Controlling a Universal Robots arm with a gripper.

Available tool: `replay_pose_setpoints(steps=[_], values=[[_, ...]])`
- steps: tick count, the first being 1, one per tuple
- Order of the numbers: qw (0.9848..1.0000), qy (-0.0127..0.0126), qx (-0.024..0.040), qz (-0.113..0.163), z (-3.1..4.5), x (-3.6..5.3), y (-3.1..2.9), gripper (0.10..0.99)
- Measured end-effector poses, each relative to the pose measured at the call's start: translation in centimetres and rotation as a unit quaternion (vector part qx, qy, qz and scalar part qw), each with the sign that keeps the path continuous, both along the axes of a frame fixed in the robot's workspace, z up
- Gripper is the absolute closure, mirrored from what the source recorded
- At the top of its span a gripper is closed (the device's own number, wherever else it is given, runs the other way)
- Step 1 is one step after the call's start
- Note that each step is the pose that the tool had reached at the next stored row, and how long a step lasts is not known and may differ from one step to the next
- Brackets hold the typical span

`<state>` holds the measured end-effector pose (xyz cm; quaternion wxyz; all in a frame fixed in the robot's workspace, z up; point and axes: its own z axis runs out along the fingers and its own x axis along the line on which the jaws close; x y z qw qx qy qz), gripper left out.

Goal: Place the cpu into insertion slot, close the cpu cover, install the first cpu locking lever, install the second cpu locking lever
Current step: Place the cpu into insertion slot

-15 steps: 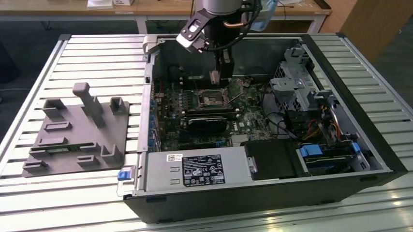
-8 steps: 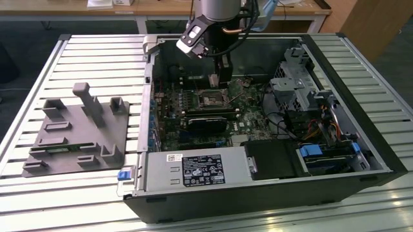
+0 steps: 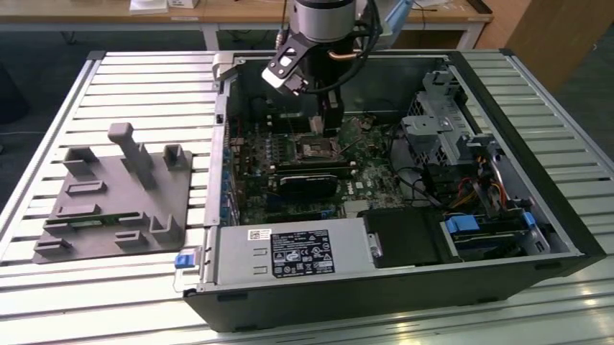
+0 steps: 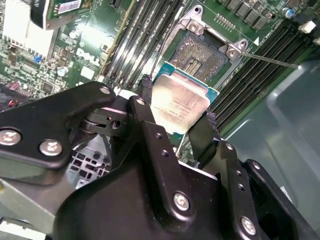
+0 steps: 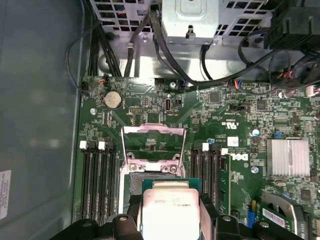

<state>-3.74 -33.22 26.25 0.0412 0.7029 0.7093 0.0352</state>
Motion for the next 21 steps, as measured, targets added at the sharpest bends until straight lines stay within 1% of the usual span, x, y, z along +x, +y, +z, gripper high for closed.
replay_pose_setpoints(steps=[5, 12, 21], values=[[0.9999, -0.0001, 0.0, 0.011, -0.86, -0.32, 0.21, 0.545], [0.9999, -0.0008, -0.0001, 0.011, -1.99, -0.42, 0.34, 0.545], [0.9999, -0.0009, -0.0004, 0.011, -3.27, -0.76, 0.82, 0.545]])
